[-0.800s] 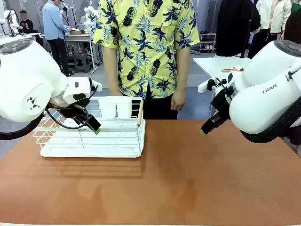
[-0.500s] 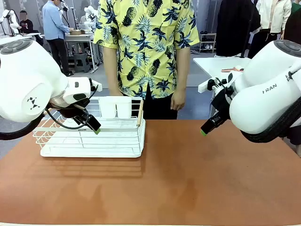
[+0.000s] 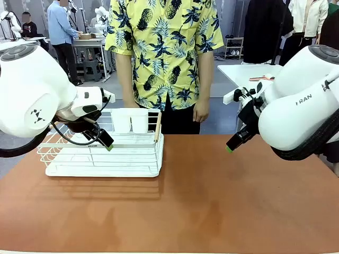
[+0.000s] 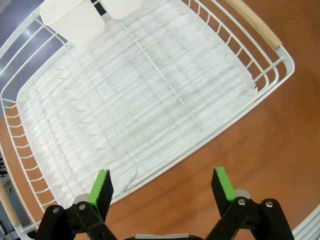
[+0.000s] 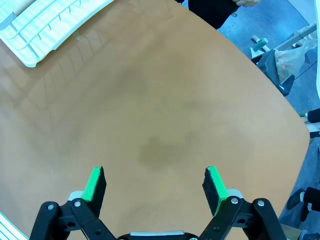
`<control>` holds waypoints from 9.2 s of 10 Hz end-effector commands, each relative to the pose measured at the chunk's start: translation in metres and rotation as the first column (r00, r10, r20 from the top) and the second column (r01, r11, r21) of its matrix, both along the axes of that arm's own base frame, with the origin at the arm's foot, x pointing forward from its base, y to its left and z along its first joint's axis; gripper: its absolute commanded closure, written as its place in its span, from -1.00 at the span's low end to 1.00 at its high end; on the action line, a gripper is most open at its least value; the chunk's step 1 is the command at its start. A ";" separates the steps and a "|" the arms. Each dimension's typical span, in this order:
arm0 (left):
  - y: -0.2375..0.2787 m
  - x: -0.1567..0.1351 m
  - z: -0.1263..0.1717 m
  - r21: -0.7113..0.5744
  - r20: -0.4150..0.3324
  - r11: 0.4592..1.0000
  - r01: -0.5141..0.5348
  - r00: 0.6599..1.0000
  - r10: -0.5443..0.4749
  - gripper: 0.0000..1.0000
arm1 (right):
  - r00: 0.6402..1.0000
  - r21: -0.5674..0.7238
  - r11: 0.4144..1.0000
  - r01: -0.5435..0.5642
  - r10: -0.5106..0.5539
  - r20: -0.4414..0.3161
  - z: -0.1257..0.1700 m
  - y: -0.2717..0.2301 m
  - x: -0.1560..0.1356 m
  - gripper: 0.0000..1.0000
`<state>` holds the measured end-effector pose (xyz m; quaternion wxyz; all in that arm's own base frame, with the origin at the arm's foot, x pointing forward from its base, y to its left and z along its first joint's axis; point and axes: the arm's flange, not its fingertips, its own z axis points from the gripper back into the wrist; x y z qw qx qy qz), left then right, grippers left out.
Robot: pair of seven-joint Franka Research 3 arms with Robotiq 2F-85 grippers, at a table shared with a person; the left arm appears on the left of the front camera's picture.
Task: Clean the table.
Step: Pick up the Lint Roller when the human hands it over.
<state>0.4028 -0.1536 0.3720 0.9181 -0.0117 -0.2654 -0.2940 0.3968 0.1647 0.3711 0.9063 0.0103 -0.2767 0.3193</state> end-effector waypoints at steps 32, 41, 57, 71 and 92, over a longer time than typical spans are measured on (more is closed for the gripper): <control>0.356 -0.134 0.086 -0.869 -0.494 0.199 -0.453 0.818 -0.295 -1.00 | 0.758 0.769 0.256 0.585 0.164 -0.631 0.098 -0.371 -0.022 -1.00; 0.356 -0.134 0.086 -0.869 -0.494 0.199 -0.453 0.818 -0.295 -1.00 | 0.758 0.769 0.256 0.585 0.164 -0.631 0.098 -0.371 -0.022 -1.00; 0.356 -0.134 0.086 -0.869 -0.494 0.199 -0.453 0.818 -0.295 -1.00 | 0.758 0.769 0.256 0.585 0.164 -0.631 0.098 -0.371 -0.022 -1.00; 0.356 -0.134 0.086 -0.869 -0.494 0.199 -0.453 0.818 -0.295 -1.00 | 0.758 0.769 0.256 0.585 0.164 -0.631 0.098 -0.371 -0.022 -1.00; 0.245 -0.107 0.176 -0.527 -0.849 -0.102 -0.844 0.519 0.094 -1.00 | 0.758 0.769 0.256 0.585 0.164 -0.631 0.098 -0.371 -0.022 -1.00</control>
